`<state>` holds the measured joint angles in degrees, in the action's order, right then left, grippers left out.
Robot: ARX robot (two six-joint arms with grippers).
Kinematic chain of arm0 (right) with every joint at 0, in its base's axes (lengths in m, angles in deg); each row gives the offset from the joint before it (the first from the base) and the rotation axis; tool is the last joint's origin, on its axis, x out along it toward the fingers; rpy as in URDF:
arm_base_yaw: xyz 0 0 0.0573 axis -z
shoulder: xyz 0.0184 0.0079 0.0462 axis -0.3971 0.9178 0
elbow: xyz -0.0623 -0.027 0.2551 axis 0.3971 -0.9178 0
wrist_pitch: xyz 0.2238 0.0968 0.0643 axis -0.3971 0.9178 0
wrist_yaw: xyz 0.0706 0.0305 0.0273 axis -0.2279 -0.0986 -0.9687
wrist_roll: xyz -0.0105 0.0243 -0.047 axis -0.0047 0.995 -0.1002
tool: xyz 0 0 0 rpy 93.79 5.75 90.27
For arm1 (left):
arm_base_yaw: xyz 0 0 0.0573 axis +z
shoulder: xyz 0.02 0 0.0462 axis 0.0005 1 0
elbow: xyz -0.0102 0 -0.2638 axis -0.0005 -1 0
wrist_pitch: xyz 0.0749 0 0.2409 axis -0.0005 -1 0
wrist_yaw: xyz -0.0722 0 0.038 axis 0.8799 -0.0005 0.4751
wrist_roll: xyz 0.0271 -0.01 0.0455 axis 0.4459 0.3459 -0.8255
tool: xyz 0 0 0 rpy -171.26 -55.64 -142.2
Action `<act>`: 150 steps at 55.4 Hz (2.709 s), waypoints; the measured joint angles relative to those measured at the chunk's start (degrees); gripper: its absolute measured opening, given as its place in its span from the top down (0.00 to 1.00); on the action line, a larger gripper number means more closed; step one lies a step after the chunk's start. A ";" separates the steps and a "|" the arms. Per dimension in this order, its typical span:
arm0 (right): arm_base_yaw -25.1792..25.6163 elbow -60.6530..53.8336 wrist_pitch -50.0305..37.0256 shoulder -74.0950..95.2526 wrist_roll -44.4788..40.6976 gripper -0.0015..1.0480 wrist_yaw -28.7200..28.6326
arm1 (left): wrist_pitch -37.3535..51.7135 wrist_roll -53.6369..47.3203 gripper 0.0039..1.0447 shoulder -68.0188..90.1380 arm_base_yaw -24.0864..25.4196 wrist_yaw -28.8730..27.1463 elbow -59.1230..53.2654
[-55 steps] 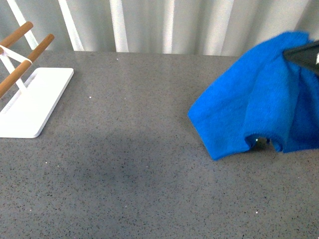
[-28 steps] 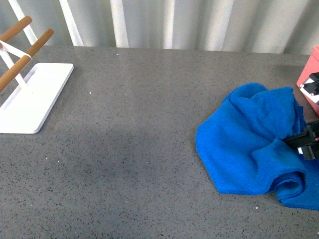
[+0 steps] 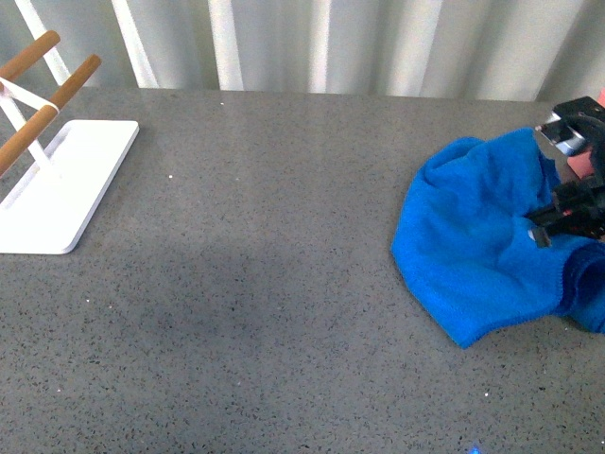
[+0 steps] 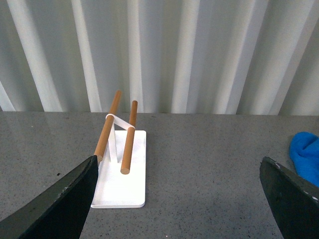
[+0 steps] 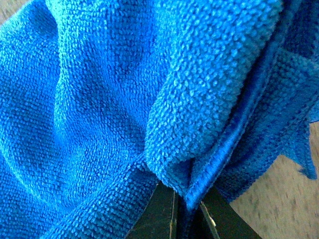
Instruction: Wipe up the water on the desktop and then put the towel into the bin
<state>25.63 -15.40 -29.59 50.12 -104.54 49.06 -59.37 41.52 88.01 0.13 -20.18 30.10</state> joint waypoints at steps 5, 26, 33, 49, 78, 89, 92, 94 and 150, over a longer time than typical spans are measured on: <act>-3.32 5.55 0.39 3.04 0.17 0.97 0.52 | 0.00 0.00 0.06 0.00 0.00 0.02 0.00; -16.33 19.50 5.35 11.45 1.73 0.97 -1.57 | 0.00 0.00 0.06 0.00 0.00 0.02 0.00; -20.72 18.16 5.27 10.75 1.99 0.97 -4.11 | 0.00 0.00 0.06 0.00 0.00 0.00 0.00; -20.44 -2.16 7.13 -5.14 -7.87 0.97 -7.23 | 0.00 0.00 0.06 0.00 0.00 0.00 0.00; 0.98 -9.25 17.14 -22.67 -23.98 0.97 -8.46 | 0.00 0.00 0.06 0.00 0.00 0.00 0.00; 3.34 -0.70 20.52 -24.52 -24.85 0.97 -7.50 | 0.00 0.00 0.06 0.00 0.00 0.00 0.00; 3.39 3.17 22.03 -25.24 -24.68 0.97 -7.04 | 0.00 0.00 0.06 0.00 0.00 0.00 0.00; 3.48 5.01 22.84 -25.53 -24.65 0.97 -6.54 | 0.00 0.00 0.06 0.00 0.00 0.00 0.00; 30.88 16.70 35.32 -28.46 -29.24 0.97 -8.72 | 0.00 0.00 0.06 0.00 0.00 0.00 0.00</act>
<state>56.52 1.30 5.73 21.66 -133.78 40.34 -59.37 41.52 88.01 0.13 -20.18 30.10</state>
